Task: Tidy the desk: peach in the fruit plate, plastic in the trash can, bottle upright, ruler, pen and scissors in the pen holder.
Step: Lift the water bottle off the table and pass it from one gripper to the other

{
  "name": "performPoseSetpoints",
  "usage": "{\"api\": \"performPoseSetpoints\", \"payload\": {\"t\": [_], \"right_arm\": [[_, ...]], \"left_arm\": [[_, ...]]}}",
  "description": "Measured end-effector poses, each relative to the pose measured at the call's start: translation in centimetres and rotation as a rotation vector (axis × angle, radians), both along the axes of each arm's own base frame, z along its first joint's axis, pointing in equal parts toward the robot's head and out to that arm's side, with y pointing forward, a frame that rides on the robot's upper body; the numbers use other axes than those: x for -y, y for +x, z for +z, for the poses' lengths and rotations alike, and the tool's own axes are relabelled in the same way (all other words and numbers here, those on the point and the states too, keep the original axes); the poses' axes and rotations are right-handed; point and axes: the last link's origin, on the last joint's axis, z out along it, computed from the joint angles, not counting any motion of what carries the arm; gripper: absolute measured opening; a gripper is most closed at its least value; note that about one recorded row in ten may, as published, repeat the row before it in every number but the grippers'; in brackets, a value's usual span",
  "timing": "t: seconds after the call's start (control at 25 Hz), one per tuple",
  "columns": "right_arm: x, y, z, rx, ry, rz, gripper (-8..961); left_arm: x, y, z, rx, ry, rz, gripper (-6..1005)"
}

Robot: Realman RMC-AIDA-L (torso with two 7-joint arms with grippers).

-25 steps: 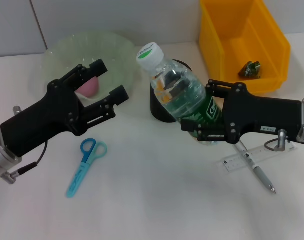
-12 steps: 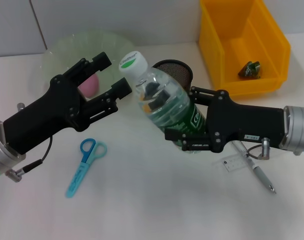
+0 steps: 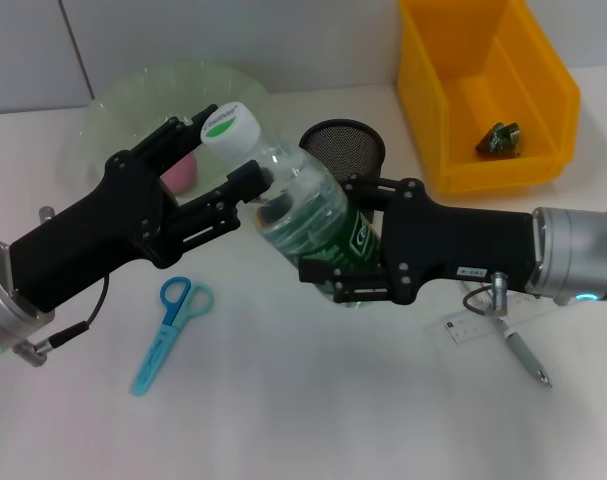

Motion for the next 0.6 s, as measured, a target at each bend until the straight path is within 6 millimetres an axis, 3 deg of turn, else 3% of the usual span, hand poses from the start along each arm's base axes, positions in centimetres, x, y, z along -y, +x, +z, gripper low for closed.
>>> {"api": "performPoseSetpoints", "payload": {"t": [0.6], "right_arm": [[-0.2,-1.1,-1.3,-0.014,-0.041,0.029,778]], "left_arm": [[-0.2,0.7,0.0,0.039,-0.003,-0.015,863]]}}
